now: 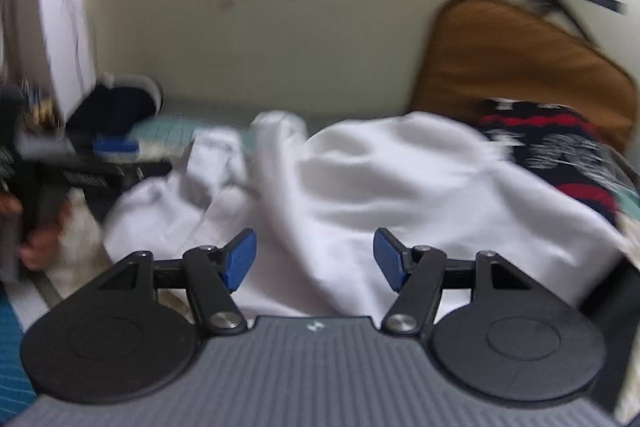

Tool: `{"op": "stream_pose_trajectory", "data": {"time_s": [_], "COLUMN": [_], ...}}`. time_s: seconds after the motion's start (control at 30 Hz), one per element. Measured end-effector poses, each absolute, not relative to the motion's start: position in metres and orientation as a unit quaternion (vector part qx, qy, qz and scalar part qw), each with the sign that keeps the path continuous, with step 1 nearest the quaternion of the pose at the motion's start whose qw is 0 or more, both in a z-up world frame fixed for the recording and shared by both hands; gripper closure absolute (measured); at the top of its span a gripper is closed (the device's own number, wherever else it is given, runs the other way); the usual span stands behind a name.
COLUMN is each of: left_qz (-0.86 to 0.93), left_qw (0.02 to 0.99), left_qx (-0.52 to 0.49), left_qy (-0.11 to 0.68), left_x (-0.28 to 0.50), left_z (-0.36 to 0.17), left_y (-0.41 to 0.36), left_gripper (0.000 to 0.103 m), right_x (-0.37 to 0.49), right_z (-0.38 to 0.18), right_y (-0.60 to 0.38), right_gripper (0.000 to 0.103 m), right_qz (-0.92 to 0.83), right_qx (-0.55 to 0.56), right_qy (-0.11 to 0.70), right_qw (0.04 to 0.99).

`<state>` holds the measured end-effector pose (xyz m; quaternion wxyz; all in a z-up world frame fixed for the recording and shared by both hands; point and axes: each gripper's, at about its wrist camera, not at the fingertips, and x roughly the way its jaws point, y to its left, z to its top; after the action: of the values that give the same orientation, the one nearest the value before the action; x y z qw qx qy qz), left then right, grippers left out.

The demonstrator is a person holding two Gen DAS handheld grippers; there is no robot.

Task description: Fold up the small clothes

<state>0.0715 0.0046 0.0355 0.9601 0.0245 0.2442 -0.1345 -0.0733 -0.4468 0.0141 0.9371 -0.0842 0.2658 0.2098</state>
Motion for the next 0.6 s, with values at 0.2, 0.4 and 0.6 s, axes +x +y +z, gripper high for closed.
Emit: {"op": "stream_pose_trajectory", "data": {"time_s": [0.2,0.4,0.6], "left_qz": [-0.137,-0.189,-0.267], "left_qw": [0.969,0.968,0.949], "left_qx": [0.051,0.069,0.114], "left_qy": [0.2,0.152,0.12], "left_x": [0.05,0.038,0.014], "left_z": [0.064,0.089,0.105], "left_y": [0.005,-0.032,-0.088], "left_gripper": [0.006,0.006,0.005], "right_x": [-0.064,-0.129,-0.184], "right_z": [0.076,0.128,0.123], "right_y": [-0.492,-0.552,-0.578], "right_gripper": [0.099,0.099,0.099], "right_qz": [0.11,0.012,-0.047], "right_qx": [-0.056,-0.053,-0.067], "right_qy": [0.161,0.048,-0.003], "right_qw": [0.979,0.997,0.997]}}
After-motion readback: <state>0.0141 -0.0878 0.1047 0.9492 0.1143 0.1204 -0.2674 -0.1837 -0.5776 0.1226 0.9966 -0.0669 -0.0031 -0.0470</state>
